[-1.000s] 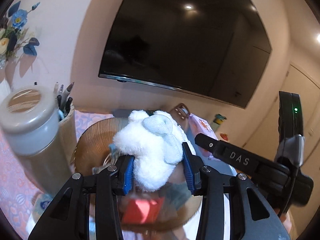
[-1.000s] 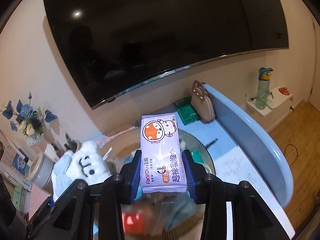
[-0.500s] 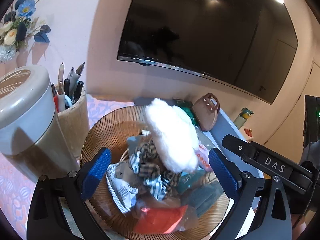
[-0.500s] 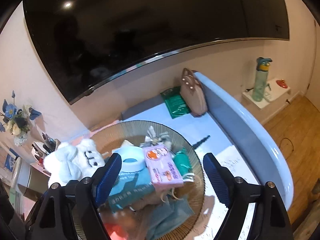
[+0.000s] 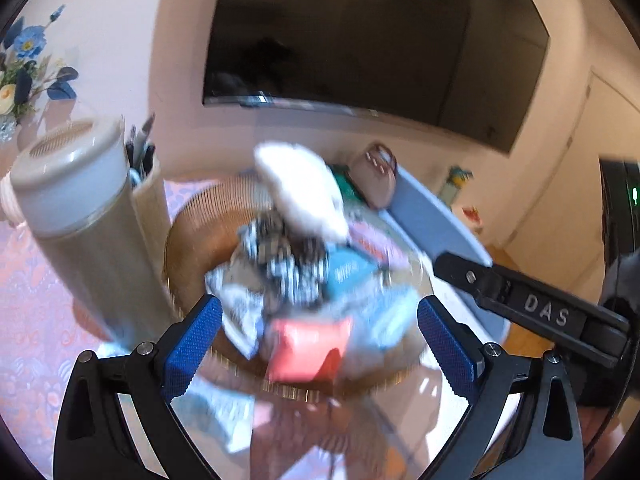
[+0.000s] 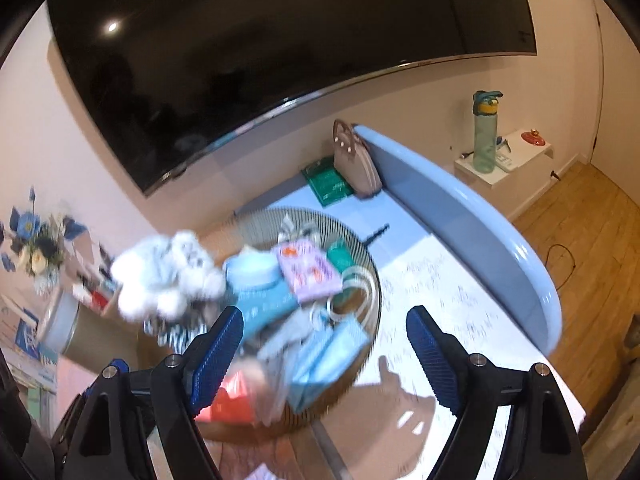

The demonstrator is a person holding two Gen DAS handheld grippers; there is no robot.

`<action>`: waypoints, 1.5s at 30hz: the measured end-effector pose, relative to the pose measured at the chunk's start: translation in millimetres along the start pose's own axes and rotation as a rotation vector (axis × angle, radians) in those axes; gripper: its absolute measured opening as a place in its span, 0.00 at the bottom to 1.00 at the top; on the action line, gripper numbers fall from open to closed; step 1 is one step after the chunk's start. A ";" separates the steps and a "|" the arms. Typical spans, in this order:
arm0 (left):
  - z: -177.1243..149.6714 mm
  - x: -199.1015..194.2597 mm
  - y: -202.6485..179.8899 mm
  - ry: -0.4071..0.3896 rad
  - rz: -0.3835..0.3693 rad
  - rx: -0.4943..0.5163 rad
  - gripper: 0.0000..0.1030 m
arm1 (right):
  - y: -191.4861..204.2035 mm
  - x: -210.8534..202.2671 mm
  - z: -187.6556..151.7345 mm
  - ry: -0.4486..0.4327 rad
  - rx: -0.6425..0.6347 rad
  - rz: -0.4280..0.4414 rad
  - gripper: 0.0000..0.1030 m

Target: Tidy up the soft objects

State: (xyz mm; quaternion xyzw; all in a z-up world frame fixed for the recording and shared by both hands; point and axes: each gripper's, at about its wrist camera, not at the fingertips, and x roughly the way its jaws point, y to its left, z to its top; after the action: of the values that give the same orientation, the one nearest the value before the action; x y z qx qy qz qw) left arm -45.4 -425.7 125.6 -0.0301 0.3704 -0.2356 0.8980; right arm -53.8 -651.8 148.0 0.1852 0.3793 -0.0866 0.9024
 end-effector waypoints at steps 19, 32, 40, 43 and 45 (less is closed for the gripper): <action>-54.4 -56.3 111.9 0.093 0.056 0.052 0.95 | 117.2 -28.9 -83.0 0.010 -0.118 0.091 0.81; -62.5 -87.1 288.9 0.066 0.311 -0.150 0.95 | 252.1 22.5 -143.6 0.088 -0.262 0.215 0.82; -73.7 -108.6 388.5 0.078 0.506 -0.204 0.95 | 346.5 87.3 -171.1 0.189 -0.252 0.228 0.82; -74.4 -115.1 410.2 0.070 0.559 -0.208 0.95 | 374.2 106.9 -177.7 0.193 -0.265 0.220 0.82; -75.9 -117.7 421.9 0.064 0.567 -0.217 0.95 | 389.7 117.4 -184.5 0.190 -0.284 0.205 0.82</action>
State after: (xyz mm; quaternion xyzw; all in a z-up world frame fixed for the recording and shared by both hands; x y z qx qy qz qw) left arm -0.3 10.2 50.9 -0.0136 0.4153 0.0646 0.9073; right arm 23.3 -222.8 49.7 0.1009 0.4503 0.0780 0.8837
